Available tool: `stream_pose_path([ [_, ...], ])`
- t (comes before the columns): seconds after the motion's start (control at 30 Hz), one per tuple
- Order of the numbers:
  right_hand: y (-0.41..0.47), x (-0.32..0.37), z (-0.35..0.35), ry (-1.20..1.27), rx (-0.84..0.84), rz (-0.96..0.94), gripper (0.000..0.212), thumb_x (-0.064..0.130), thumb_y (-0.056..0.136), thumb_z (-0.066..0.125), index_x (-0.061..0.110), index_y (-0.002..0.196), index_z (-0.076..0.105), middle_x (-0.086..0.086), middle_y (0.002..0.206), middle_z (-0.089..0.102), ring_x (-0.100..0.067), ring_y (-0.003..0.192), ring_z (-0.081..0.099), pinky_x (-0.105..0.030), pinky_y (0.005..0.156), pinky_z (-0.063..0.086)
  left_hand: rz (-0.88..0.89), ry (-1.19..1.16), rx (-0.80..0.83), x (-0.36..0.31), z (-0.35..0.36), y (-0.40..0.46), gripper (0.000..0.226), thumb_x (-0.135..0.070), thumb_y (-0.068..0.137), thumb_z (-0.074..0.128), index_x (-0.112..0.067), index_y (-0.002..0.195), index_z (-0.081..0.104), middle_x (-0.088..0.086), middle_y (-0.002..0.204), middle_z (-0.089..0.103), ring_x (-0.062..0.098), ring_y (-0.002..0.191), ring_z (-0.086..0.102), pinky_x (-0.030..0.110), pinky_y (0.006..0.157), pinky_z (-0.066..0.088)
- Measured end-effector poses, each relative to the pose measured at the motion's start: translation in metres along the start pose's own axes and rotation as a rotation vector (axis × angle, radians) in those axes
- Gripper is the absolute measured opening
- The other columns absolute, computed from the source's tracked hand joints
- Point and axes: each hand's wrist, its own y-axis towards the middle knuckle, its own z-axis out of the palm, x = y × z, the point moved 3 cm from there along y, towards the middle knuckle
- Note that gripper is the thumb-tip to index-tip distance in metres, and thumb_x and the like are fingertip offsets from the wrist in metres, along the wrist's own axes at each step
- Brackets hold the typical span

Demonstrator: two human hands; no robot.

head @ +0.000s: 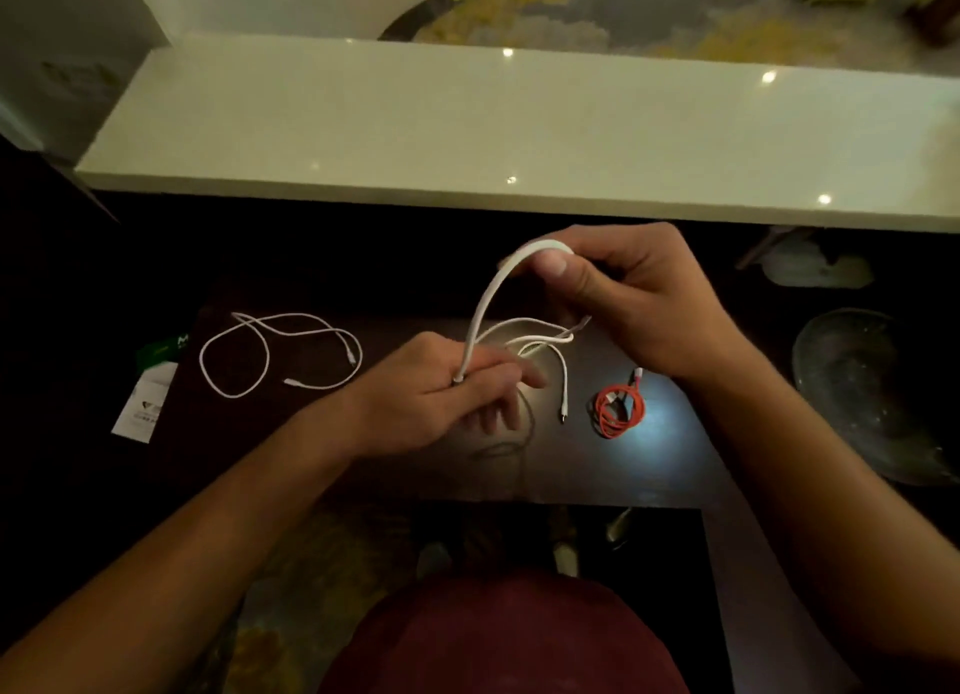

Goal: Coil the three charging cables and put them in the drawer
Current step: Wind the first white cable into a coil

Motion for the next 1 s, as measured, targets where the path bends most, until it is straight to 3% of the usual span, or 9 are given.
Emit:
stream_pose_path([
  [0.1,0.001,-0.004,-0.013,-0.054,-0.040,0.006,0.029,0.025,0.104,0.049,0.016,0.115,0.074,-0.009,0.060,0.059,-0.010,0.057,0.054,-0.023,0.058,0.041,0.189,-0.010,0.078,-0.035,0.008,0.002,0.054,-0.045,0.106,0.036,-0.009,0.136,0.061,0.007,0.123,0.073,0.020,0.118,0.067,0.044,0.099,0.052],
  [0.27,-0.015,-0.034,0.002,-0.139,0.139,0.131,0.028,0.016,0.104,0.052,0.000,0.100,0.074,-0.001,0.078,0.069,-0.010,0.071,0.063,-0.024,0.068,0.049,0.354,-0.270,0.084,-0.071,0.015,0.012,0.050,-0.024,0.105,0.034,0.004,0.147,0.039,0.015,0.149,0.053,0.027,0.140,0.050,0.037,0.115,0.037],
  [0.37,-0.030,-0.035,0.019,-0.100,0.262,0.221,0.034,0.028,0.107,0.045,0.029,0.085,0.071,0.000,0.068,0.061,-0.006,0.062,0.054,-0.020,0.065,0.044,0.422,-0.219,0.009,-0.078,0.009,0.019,0.057,-0.042,0.106,0.026,-0.012,0.154,0.026,-0.002,0.160,0.038,0.017,0.152,0.032,0.031,0.122,0.027],
  [0.43,-0.041,-0.035,0.018,-0.204,0.314,0.243,0.030,0.032,0.108,0.045,0.026,0.094,0.070,0.000,0.066,0.060,-0.010,0.060,0.057,-0.024,0.065,0.046,0.399,0.008,-0.076,-0.067,-0.002,0.025,0.062,-0.044,0.104,0.026,-0.012,0.157,0.023,-0.001,0.165,0.029,0.013,0.155,0.022,0.034,0.126,0.021],
  [0.53,-0.055,-0.023,-0.008,-0.236,0.279,0.245,0.018,0.026,0.105,0.053,0.017,0.105,0.068,-0.002,0.066,0.060,-0.010,0.056,0.056,-0.022,0.058,0.045,0.279,0.231,-0.091,-0.039,-0.011,0.033,0.075,-0.060,0.102,0.031,-0.012,0.159,0.025,-0.001,0.167,0.027,0.008,0.155,0.019,0.033,0.126,0.020],
  [0.63,-0.054,0.013,-0.036,-0.259,0.237,0.130,0.009,0.024,0.101,0.061,0.022,0.097,0.068,0.009,0.073,0.066,-0.003,0.063,0.059,-0.019,0.062,0.045,0.196,0.387,-0.021,-0.022,-0.001,0.038,0.081,-0.072,0.096,0.030,-0.019,0.157,0.033,-0.002,0.158,0.044,0.009,0.145,0.041,0.032,0.119,0.034],
  [0.77,-0.034,0.042,-0.039,-0.337,0.323,-0.019,0.014,0.021,0.099,0.065,0.010,0.094,0.072,0.000,0.077,0.071,-0.014,0.069,0.066,-0.030,0.061,0.050,0.146,0.524,0.056,-0.023,0.021,0.050,0.090,-0.081,0.092,0.018,-0.014,0.125,0.069,0.005,0.105,0.075,0.018,0.097,0.072,0.043,0.088,0.056],
  [0.87,-0.014,0.031,-0.035,-0.138,0.258,-0.017,0.017,0.019,0.098,0.063,0.009,0.086,0.069,-0.010,0.070,0.066,-0.026,0.060,0.059,-0.038,0.055,0.046,0.130,0.379,0.150,-0.033,0.034,0.053,0.065,-0.062,0.102,0.036,-0.011,0.108,0.075,0.003,0.094,0.078,0.011,0.087,0.073,0.038,0.087,0.056],
  [1.0,0.000,-0.003,-0.027,0.199,0.128,0.067,0.018,0.024,0.095,0.061,0.017,0.080,0.067,-0.003,0.059,0.050,-0.007,0.050,0.041,-0.021,0.048,0.033,0.346,0.404,0.181,-0.079,0.033,0.038,0.039,-0.038,0.105,0.047,-0.014,0.121,0.073,-0.008,0.107,0.075,-0.006,0.100,0.064,0.016,0.090,0.049],
])
